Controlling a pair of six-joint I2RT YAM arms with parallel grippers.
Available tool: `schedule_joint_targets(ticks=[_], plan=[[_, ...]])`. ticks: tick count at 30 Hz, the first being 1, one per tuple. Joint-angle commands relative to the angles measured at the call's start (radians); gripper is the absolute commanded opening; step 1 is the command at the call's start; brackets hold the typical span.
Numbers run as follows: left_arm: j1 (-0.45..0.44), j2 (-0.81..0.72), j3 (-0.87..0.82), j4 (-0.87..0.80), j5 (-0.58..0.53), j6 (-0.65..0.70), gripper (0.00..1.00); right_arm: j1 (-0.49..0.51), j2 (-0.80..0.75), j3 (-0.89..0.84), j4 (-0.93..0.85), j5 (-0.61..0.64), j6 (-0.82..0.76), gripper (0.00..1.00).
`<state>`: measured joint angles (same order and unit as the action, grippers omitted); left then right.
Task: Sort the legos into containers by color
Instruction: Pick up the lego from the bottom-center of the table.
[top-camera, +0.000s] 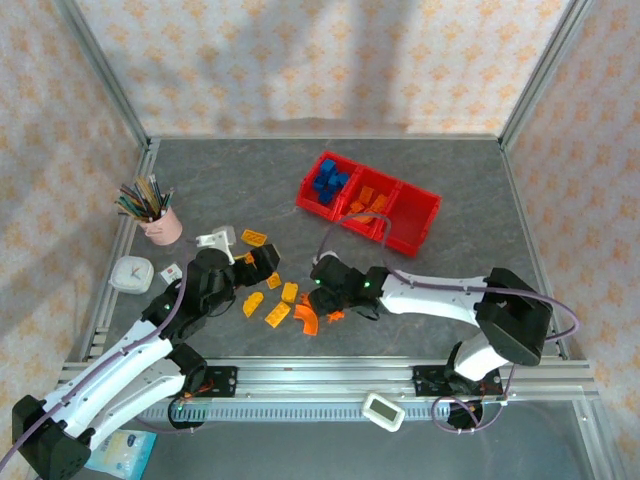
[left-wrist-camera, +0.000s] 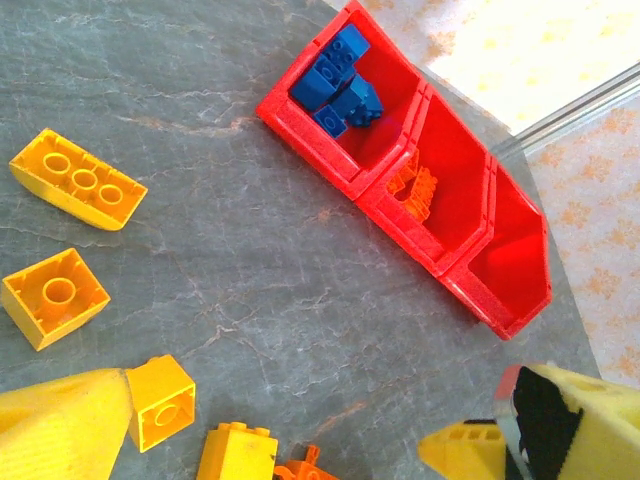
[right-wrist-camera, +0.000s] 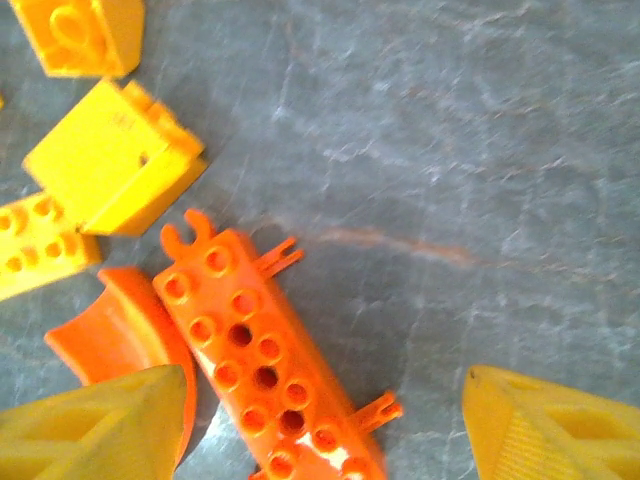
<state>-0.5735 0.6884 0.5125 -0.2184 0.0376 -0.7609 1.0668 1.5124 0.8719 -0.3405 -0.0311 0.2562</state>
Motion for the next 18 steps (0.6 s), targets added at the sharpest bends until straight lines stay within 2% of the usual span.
schedule_joint_targets(ticks=[1, 11, 14, 18], plan=[[0.008, -0.013, -0.019, -0.022, -0.022, -0.014, 0.99, 0.020, -0.030, -0.036, -0.022, -0.023, -0.017, 0.72], [0.008, -0.012, -0.014, -0.022, -0.027, -0.012, 0.99, 0.032, -0.001, -0.066, -0.005, -0.044, -0.031, 0.72], [0.008, -0.012, -0.012, -0.025, -0.028, -0.012, 0.99, 0.032, 0.023, -0.053, -0.009, 0.020, -0.024, 0.72], [0.008, -0.015, -0.011, -0.032, -0.032, -0.011, 0.99, 0.032, 0.049, -0.037, 0.004, 0.004, -0.035, 0.71]])
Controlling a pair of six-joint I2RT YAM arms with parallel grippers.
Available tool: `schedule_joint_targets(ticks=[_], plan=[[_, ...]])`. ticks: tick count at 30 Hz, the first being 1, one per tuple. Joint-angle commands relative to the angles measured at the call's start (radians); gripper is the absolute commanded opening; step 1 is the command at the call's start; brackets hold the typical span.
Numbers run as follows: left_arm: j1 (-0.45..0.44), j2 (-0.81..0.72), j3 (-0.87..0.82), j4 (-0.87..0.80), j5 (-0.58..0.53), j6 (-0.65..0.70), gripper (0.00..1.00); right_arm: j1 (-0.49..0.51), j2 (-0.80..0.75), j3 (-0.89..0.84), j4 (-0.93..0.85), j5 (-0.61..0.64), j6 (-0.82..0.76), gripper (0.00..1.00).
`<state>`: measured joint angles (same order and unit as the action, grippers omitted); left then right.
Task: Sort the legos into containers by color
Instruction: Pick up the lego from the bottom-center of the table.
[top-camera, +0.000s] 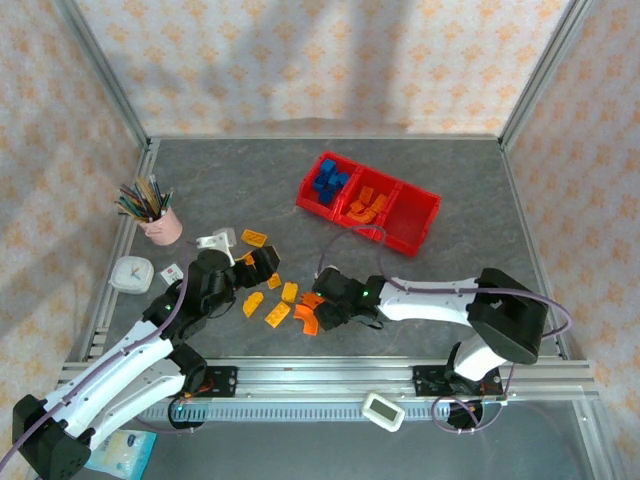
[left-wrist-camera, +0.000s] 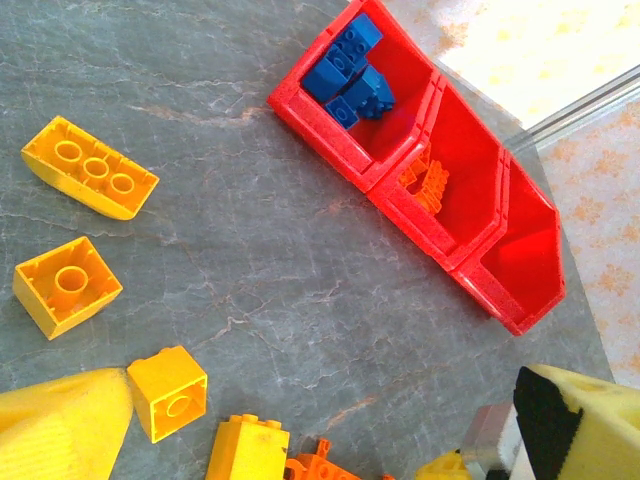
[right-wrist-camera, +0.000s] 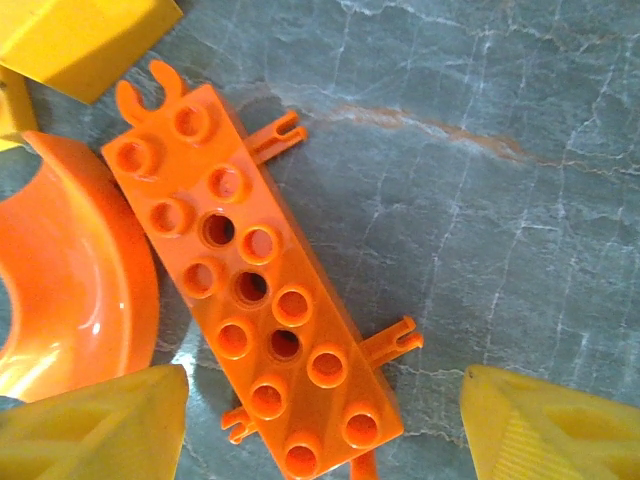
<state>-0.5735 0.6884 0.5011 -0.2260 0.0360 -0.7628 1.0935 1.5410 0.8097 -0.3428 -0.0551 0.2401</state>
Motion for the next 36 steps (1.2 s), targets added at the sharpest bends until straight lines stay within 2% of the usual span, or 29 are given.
schedule_joint_targets(ticks=[1, 7, 13, 22, 31, 36], plan=[[0.008, -0.015, -0.001, -0.026, -0.032, -0.009, 0.99, 0.005, 0.028, 0.026, 0.008, 0.026, -0.024, 0.71], [0.008, -0.011, 0.005, -0.015, -0.036, -0.005, 0.99, -0.008, 0.087, 0.075, 0.020, 0.064, -0.043, 0.71], [0.008, -0.009, 0.011, -0.021, -0.040, 0.003, 0.99, -0.047, 0.139, 0.114, 0.054, 0.052, -0.066, 0.70], [0.008, -0.007, 0.016, -0.025, -0.050, 0.008, 0.99, -0.056, 0.201, 0.148, 0.067, 0.018, -0.078, 0.53], [0.009, 0.027, 0.023, -0.004, -0.039, 0.011, 0.99, -0.067, 0.154, 0.123, 0.069, 0.034, -0.052, 0.33], [0.008, 0.045, 0.034, 0.008, -0.026, 0.013, 0.99, -0.093, 0.091, 0.112, 0.059, 0.037, -0.018, 0.28]])
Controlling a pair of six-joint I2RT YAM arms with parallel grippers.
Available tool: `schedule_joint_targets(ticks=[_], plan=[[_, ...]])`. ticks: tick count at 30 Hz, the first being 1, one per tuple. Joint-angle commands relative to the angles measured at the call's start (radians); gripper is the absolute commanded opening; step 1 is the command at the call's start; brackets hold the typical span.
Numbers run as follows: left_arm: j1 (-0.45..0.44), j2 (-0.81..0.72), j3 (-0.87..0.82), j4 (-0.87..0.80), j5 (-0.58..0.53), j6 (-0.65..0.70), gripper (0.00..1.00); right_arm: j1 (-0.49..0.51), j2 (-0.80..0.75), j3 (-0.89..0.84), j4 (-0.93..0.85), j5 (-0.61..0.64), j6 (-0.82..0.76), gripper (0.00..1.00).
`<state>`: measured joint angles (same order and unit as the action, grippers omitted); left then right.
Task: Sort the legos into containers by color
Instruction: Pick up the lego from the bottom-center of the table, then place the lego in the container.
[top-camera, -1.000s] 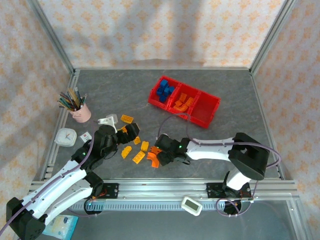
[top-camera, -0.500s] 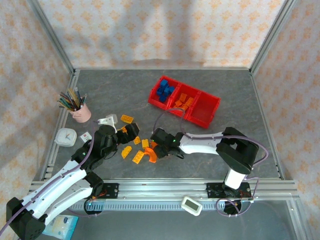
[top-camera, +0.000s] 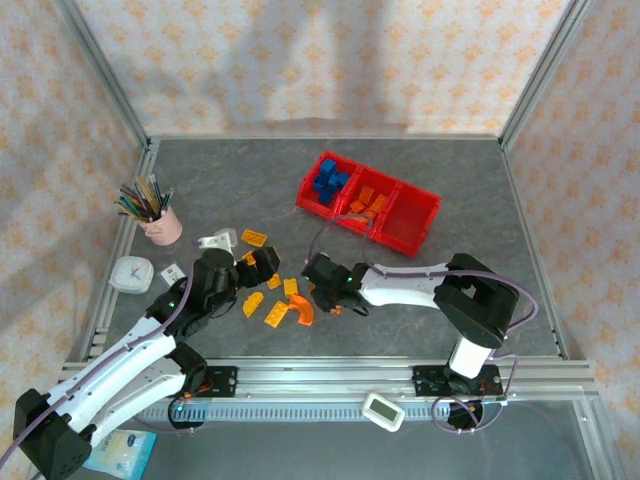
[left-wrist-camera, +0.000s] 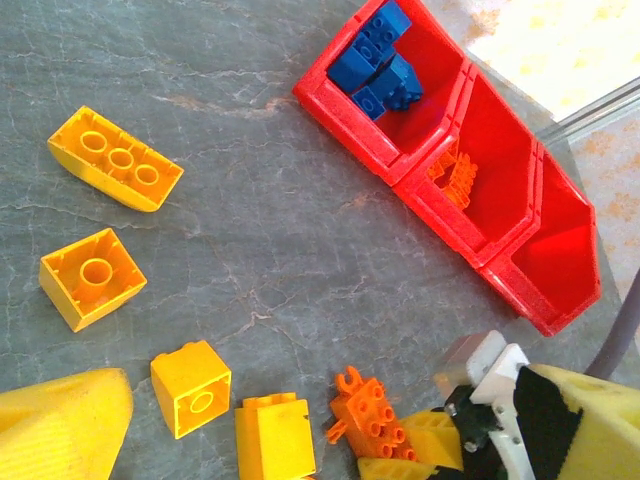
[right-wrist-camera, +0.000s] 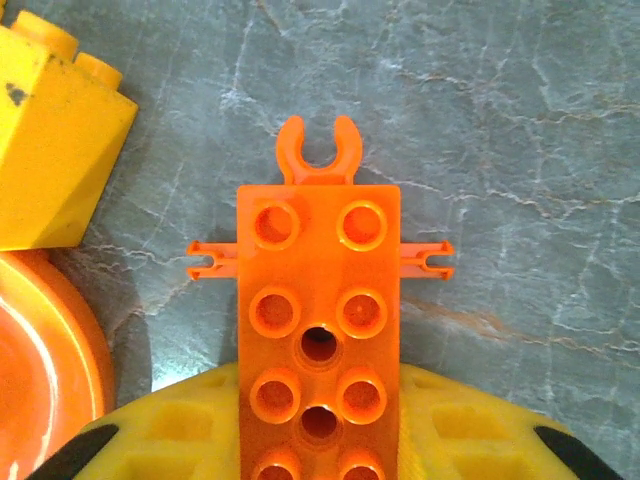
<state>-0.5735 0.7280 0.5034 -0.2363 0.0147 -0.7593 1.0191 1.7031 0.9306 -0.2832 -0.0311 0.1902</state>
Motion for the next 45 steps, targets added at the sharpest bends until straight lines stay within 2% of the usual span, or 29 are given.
schedule_joint_targets(ticks=[1, 7, 11, 19, 25, 27, 30, 34, 40, 45], plan=[[0.008, 0.011, 0.035, 0.024, 0.000, 0.014, 0.99, -0.028, -0.094, -0.009, -0.005, 0.014, 0.039, 0.27], [0.008, 0.079, 0.083, 0.069, 0.054, 0.026, 0.99, -0.133, -0.193, 0.059, -0.041, -0.001, 0.069, 0.26], [0.001, 0.151, 0.112, 0.117, 0.093, 0.037, 0.99, -0.234, -0.191, 0.147, -0.074, 0.029, 0.079, 0.27], [-0.024, 0.312, 0.207, 0.225, 0.128, 0.064, 0.99, -0.413, 0.009, 0.364, -0.123, 0.153, 0.088, 0.27], [-0.025, 0.380, 0.241, 0.277, 0.111, 0.073, 0.99, -0.511, 0.159, 0.496, -0.124, 0.187, 0.114, 0.27], [-0.024, 0.398, 0.249, 0.287, 0.108, 0.078, 0.99, -0.536, 0.196, 0.516, -0.097, 0.160, 0.117, 0.27], [-0.023, 0.419, 0.257, 0.292, 0.102, 0.080, 0.99, -0.559, 0.268, 0.579, -0.087, 0.140, 0.111, 0.27], [-0.023, 0.432, 0.269, 0.291, 0.102, 0.084, 0.99, -0.565, 0.330, 0.681, -0.137, 0.144, 0.104, 0.35], [-0.023, 0.420, 0.276, 0.283, 0.094, 0.093, 0.99, -0.562, 0.270, 0.663, -0.142, 0.126, 0.101, 0.49], [-0.022, 0.391, 0.275, 0.253, 0.089, 0.100, 0.99, -0.517, 0.156, 0.577, -0.119, 0.110, 0.098, 0.52]])
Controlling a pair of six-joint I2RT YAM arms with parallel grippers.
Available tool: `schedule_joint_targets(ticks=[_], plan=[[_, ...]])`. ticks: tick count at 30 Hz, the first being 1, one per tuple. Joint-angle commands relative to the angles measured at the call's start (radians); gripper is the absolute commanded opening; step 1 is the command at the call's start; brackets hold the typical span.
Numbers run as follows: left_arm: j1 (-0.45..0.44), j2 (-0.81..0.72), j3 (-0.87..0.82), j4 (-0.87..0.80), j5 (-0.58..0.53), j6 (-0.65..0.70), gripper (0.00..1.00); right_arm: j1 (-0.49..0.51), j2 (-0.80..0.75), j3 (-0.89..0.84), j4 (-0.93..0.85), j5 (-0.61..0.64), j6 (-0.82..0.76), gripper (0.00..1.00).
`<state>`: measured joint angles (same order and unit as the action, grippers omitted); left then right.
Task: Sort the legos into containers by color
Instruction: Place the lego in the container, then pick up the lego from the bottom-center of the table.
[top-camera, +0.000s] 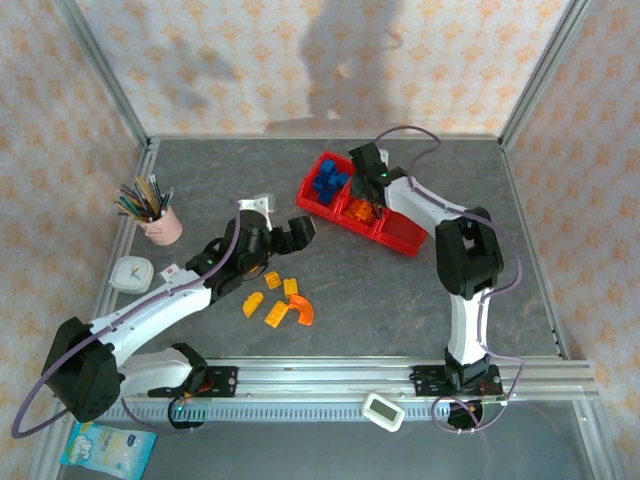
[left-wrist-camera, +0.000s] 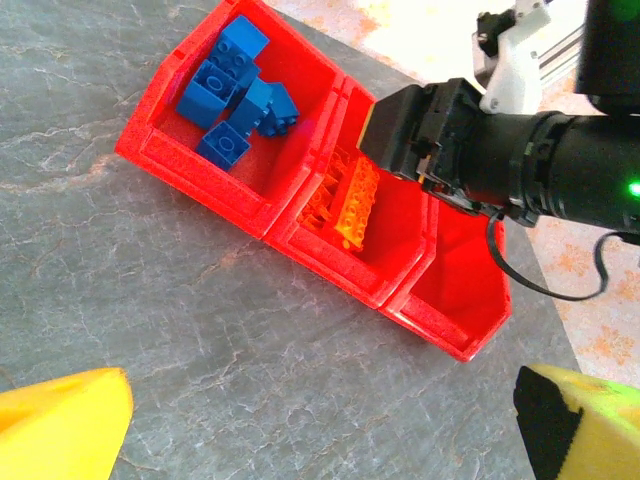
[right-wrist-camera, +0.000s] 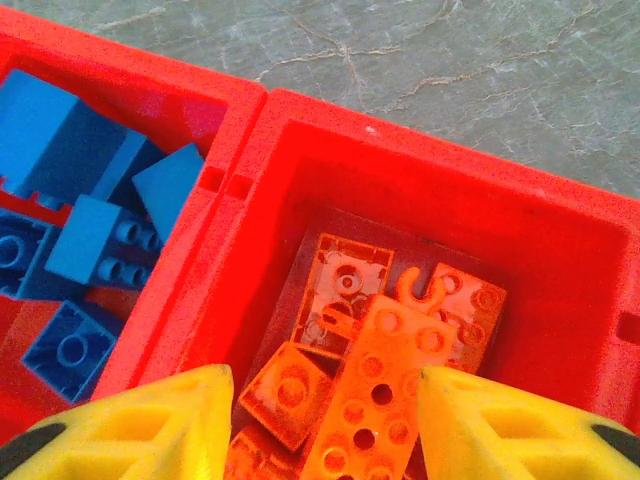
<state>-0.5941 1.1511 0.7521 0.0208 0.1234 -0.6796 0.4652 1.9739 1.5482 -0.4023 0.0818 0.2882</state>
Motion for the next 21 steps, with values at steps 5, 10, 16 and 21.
schedule_joint_targets(ticks=[5, 10, 16, 21], plan=[[-0.002, -0.116, -0.020, -0.063, -0.052, 0.014, 0.99, 0.131, -0.239, -0.184, 0.028, -0.027, 0.012, 0.56], [0.000, -0.238, -0.089, -0.150, -0.100, -0.001, 0.99, 0.265, -0.325, -0.314, 0.038, -0.024, 0.020, 0.62], [0.004, -0.373, -0.151, -0.255, -0.140, -0.039, 0.99, 0.420, -0.376, -0.444, 0.070, -0.065, 0.082, 0.67], [0.003, -0.466, -0.187, -0.329, -0.167, -0.073, 0.99, 0.560, -0.362, -0.490, 0.058, -0.045, 0.166, 0.72]])
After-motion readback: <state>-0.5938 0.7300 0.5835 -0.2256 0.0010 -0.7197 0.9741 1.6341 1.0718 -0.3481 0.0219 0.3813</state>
